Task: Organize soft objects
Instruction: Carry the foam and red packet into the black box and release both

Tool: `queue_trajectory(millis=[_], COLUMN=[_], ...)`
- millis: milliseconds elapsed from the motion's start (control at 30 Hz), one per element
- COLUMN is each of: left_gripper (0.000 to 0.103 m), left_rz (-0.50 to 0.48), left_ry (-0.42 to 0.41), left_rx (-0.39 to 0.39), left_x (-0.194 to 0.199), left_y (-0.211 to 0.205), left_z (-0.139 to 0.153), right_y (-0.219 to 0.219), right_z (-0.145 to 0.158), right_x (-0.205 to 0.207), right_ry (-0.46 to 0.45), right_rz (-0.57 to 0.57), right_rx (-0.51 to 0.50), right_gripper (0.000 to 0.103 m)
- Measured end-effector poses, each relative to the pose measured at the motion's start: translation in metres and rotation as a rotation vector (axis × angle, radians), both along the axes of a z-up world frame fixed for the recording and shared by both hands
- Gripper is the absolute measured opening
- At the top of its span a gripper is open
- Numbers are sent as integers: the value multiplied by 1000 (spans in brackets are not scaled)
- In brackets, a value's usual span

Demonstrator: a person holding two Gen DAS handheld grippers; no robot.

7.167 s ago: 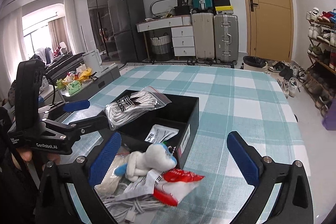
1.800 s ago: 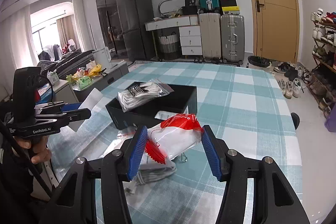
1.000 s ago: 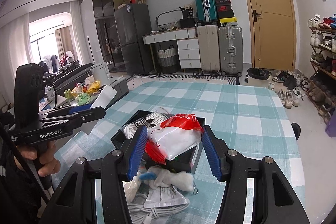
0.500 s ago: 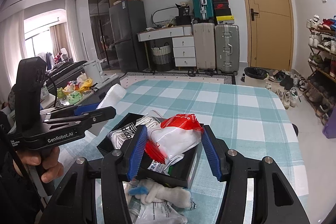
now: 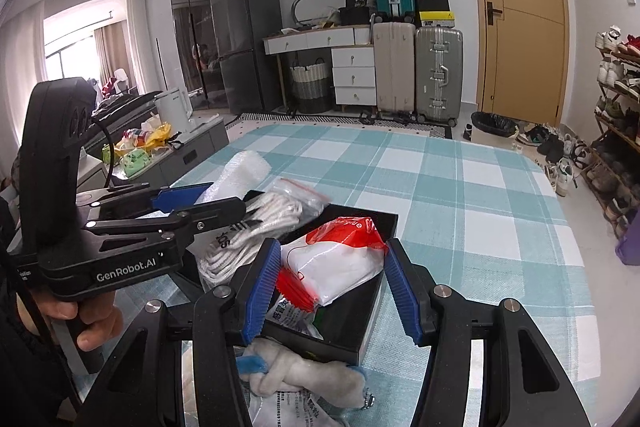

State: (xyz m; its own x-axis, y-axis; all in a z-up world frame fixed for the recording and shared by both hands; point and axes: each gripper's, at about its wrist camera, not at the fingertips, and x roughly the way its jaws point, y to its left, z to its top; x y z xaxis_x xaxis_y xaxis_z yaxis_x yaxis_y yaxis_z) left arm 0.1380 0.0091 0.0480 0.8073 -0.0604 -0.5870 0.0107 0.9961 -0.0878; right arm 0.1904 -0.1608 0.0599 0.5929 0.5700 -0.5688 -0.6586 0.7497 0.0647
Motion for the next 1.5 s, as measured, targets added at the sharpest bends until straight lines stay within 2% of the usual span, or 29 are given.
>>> queue_trajectory(millis=[300,667,833,1200,1500], left_gripper=[37,37,37,37,38], left_rz=[-11,-24,-41,-57,-62], left_ry=[19,80,81,74,75], left_rx=[1,16,48,58,62], left_x=[4,7,4,-7,-18], left_y=[-3,-9,-13,-13,-14], left_z=[-9,-26,-29,-27,-26], right_y=[10,24,30,27,23], right_z=[-13,-30,-32,-31,-31], right_x=[4,11,10,3,-7], right_ry=[7,19,29,94,95], right_rz=[28,71,79,57,69], right_rx=[-43,-118,-155,-159,-157], right_gripper=[54,54,53,53,54])
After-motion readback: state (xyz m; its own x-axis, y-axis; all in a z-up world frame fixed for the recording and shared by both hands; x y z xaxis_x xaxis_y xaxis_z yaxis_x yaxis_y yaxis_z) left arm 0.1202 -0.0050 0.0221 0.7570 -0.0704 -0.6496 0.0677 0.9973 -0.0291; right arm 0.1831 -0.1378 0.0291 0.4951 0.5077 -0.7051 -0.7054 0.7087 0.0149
